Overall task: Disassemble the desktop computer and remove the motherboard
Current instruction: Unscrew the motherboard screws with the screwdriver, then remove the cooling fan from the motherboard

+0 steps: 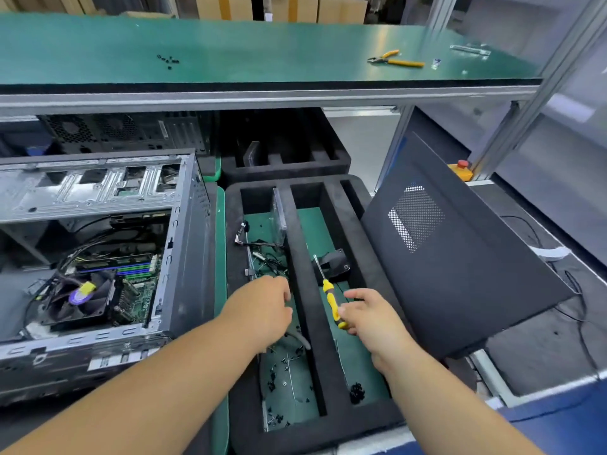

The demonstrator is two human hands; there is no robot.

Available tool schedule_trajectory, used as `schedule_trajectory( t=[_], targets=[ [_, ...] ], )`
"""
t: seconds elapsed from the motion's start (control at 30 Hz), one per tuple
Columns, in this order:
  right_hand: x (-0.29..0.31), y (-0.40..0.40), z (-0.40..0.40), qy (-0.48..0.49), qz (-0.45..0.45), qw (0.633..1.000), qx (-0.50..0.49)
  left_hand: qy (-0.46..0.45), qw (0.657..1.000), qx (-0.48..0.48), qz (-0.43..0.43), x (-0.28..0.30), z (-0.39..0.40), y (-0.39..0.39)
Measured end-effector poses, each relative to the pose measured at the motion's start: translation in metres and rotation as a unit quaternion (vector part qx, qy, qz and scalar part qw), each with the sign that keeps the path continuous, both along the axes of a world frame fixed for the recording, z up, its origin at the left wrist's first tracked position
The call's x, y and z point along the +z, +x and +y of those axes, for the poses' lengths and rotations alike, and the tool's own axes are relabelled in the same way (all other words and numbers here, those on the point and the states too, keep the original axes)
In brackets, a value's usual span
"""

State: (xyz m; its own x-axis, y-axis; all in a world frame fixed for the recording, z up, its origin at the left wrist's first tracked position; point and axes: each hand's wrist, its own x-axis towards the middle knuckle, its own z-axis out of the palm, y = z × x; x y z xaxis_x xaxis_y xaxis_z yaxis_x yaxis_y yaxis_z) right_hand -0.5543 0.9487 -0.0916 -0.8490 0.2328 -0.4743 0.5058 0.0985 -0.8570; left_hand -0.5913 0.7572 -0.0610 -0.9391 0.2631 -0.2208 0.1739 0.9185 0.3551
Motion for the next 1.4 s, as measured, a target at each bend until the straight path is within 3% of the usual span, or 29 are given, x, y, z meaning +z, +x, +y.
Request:
schedule_trajectory(
  t=[0.2, 0.5, 0.93, 1.07, 1.4],
  targets=[
    [-0.025, 0.003, -0.008, 0.168, -0.013, 0.981, 0.097, 0.047, 0.997, 0.049, 0.031, 0.016, -0.011, -0.001],
    [-0.027, 0.009, -0.016, 0.316, -0.031, 0.927, 0.200, 0.062, 0.994, 0.056, 0.076, 0.032, -0.014, 0.006],
    [-0.021, 0.001, -0.018, 0.376, -0.053, 0.892, 0.246, 0.097, 0.990, 0.019, 0.100, 0.059, -0.027, 0.007],
    [-0.022, 0.000, -0.024, 0.367, -0.052, 0.898, 0.237, 0.102, 0.988, 0.008, 0.113, 0.065, -0.040, 0.004],
    [0.005, -0.010, -0.048, 0.451, -0.067, 0.864, 0.215, 0.111, 0.986, -0.022, 0.121, 0.079, -0.094, -0.020]
  ],
)
